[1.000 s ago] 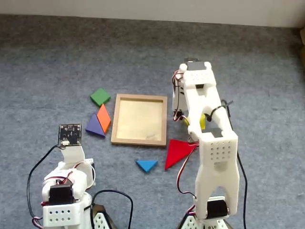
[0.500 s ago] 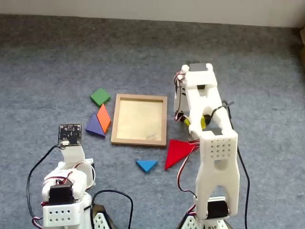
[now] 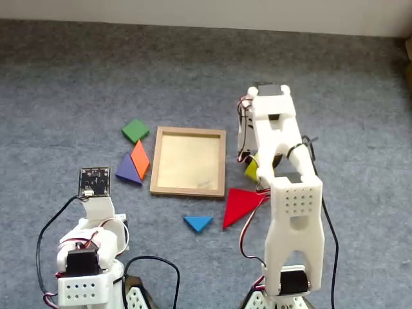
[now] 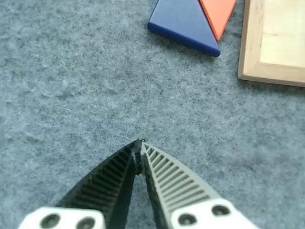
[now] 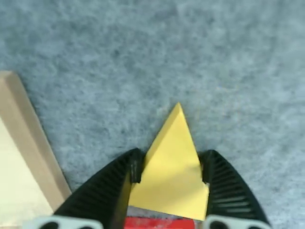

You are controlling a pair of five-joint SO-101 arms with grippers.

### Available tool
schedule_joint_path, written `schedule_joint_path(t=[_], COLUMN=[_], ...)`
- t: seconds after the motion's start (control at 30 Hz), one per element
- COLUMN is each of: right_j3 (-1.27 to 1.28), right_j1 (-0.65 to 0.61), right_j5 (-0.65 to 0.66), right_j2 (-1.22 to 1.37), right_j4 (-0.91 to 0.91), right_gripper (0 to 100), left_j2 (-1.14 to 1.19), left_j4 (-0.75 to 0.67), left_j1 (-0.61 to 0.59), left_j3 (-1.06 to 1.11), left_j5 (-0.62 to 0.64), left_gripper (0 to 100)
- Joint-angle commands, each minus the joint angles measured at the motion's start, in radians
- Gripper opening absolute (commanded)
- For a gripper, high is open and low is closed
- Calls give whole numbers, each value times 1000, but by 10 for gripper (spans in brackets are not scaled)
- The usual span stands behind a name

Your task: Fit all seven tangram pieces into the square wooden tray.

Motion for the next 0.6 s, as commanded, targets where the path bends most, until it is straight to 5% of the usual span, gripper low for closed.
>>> schedule_joint_path(t=[0.0, 0.57], right_j3=[-13, -8], right_j1=[5, -18], right_j5=[9, 101], right_j2=[-85, -372], right_j4=[2, 153], right_gripper=[170, 228], left_j2=[-13, -13], left_j4=[5, 5], left_j1=[-8, -8], left_j3=[21, 21], left_j5=[-8, -8], left_gripper=[7, 7])
